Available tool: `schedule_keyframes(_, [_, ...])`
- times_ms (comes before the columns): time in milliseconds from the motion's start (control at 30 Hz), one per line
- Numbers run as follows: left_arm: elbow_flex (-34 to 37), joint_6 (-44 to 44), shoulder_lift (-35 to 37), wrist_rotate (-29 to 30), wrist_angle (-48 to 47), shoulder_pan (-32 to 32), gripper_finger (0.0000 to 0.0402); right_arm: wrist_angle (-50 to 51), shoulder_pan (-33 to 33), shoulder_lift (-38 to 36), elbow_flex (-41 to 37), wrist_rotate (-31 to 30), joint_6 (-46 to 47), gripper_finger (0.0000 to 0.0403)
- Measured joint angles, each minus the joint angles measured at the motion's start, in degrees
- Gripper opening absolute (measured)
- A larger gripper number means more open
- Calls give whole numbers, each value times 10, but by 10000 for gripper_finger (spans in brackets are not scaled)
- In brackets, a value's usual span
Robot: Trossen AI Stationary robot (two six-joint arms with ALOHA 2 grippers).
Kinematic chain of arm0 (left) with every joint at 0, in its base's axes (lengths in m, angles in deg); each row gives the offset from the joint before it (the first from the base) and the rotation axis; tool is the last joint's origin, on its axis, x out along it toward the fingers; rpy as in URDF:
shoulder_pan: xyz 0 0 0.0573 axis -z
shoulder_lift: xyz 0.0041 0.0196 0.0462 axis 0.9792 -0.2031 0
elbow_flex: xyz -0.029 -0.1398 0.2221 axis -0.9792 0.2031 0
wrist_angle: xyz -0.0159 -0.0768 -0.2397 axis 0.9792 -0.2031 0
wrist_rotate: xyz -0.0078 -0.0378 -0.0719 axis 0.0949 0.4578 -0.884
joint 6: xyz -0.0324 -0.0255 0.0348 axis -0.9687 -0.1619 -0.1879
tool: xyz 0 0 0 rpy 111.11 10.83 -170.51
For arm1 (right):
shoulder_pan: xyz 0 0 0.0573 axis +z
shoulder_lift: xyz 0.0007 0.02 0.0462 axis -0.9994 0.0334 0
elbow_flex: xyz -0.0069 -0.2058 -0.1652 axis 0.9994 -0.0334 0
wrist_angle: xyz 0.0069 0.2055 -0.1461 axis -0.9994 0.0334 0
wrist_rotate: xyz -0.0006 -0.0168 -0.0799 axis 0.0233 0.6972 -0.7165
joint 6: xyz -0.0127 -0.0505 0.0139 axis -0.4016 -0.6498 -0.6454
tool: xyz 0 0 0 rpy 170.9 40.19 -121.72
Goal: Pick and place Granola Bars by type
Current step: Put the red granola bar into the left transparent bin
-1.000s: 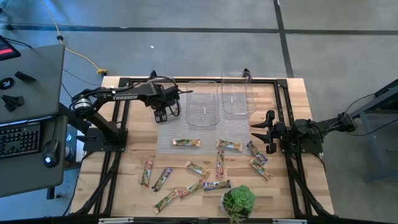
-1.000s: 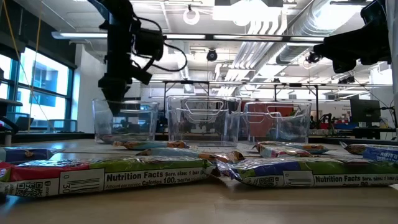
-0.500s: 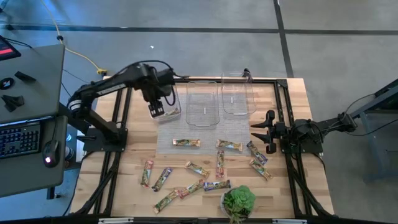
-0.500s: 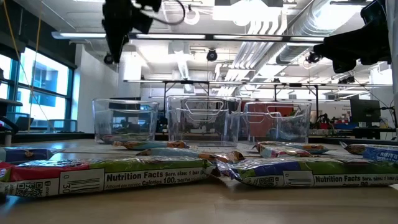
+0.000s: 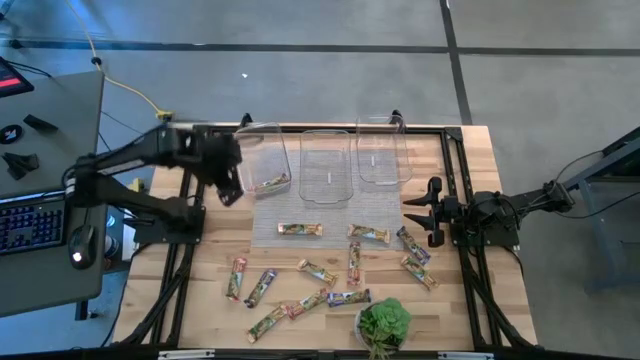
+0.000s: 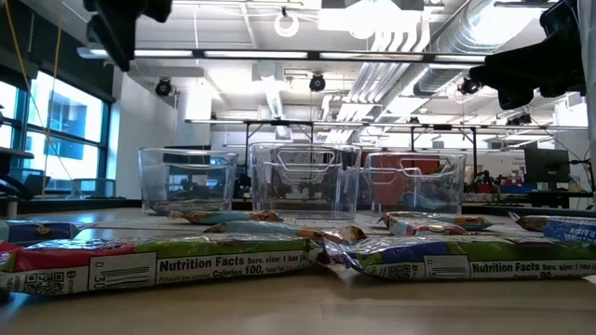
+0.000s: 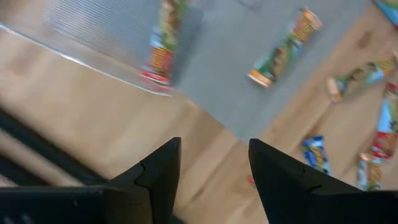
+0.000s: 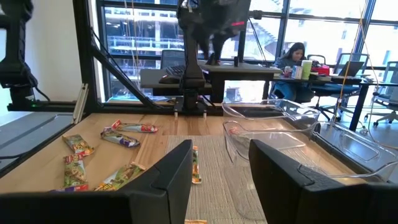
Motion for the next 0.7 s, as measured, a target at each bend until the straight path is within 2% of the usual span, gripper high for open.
schedule_keyframes(300, [158,-282,-11,-45,43,233,184,0,0,0,0,0,0,145])
schedule_keyframes(400, [193,-384,-16,-40,62,298,184,0,0,0,0,0,0,145])
schedule_keyframes(567, [242,-576,-16,-47,148,358,184,0,0,0,0,0,0,145])
schedule_keyframes(700, [270,-621,-23,-47,199,392,184,0,0,0,0,0,0,145])
